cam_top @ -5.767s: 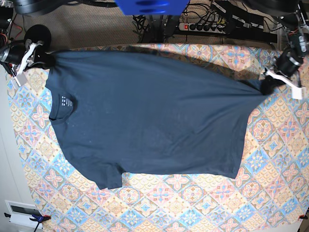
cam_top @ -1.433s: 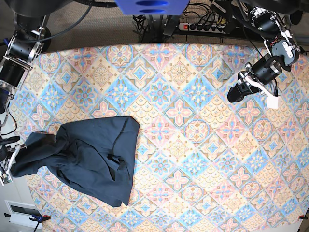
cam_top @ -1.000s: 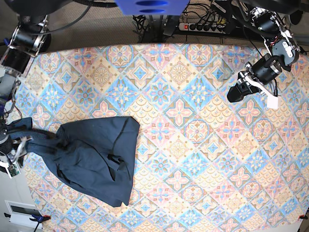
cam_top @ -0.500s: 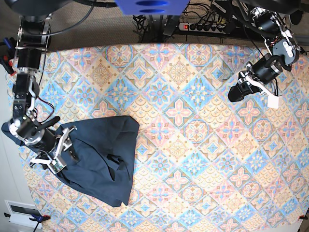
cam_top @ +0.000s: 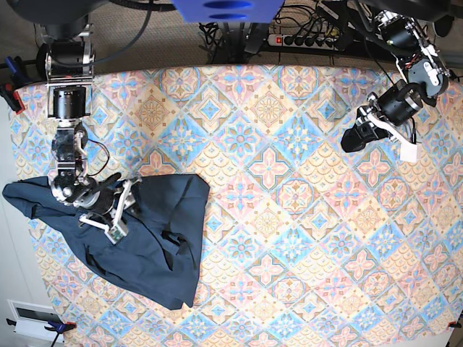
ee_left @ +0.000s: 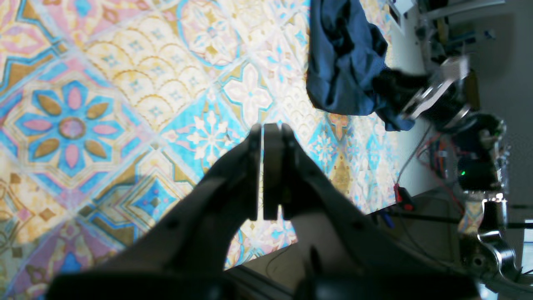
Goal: Layout the t-shirt on the table in an organized manner, then fold the t-shirt properly
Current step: 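Move the right gripper over the bunched shirt and grasp its fabric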
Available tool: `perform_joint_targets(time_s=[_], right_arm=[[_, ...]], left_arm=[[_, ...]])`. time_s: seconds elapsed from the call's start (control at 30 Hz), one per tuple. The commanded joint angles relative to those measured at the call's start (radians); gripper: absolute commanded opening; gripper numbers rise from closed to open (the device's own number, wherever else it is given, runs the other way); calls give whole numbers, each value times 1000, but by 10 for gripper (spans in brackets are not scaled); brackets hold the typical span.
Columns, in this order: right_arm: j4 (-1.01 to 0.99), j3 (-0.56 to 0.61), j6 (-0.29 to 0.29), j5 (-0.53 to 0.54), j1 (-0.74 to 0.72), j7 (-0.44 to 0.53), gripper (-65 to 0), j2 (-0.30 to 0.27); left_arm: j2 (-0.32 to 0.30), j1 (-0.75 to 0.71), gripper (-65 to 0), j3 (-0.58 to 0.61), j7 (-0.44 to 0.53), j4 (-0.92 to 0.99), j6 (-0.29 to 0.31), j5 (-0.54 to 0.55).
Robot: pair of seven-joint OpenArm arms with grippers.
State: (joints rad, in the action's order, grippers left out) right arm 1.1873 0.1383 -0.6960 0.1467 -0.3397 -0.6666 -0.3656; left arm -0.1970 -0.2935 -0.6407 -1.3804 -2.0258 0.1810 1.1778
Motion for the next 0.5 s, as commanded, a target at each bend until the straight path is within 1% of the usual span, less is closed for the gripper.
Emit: perform_joint_targets(time_s=[0.0,0.1,0.13,0.33,0.4,0.47], right_arm=[[6,2,-2,18,-65,55,-372,10],[-60,4,-2,12,-106,87,-372,47],[-77,4,-2,12,-109,101,-372,52],[-155,4,-2,8,-129,167,-372,55],[-188,4,-2,-25,-154,187,-372,58],[-221,4,-2,-86,-170,224,-372,60]], left_arm=[[-11,6,-650,-5,12,-14,4,24],[-11,4,-650,-5,12,-14,4,24],[-11,4,-650,-5,12,-14,4,24],[-11,4,-650,-6,12,-14,4,24],[-11,4,-650,-5,12,-14,4,26],[-11,4,-650,-5,12,-14,4,26]])
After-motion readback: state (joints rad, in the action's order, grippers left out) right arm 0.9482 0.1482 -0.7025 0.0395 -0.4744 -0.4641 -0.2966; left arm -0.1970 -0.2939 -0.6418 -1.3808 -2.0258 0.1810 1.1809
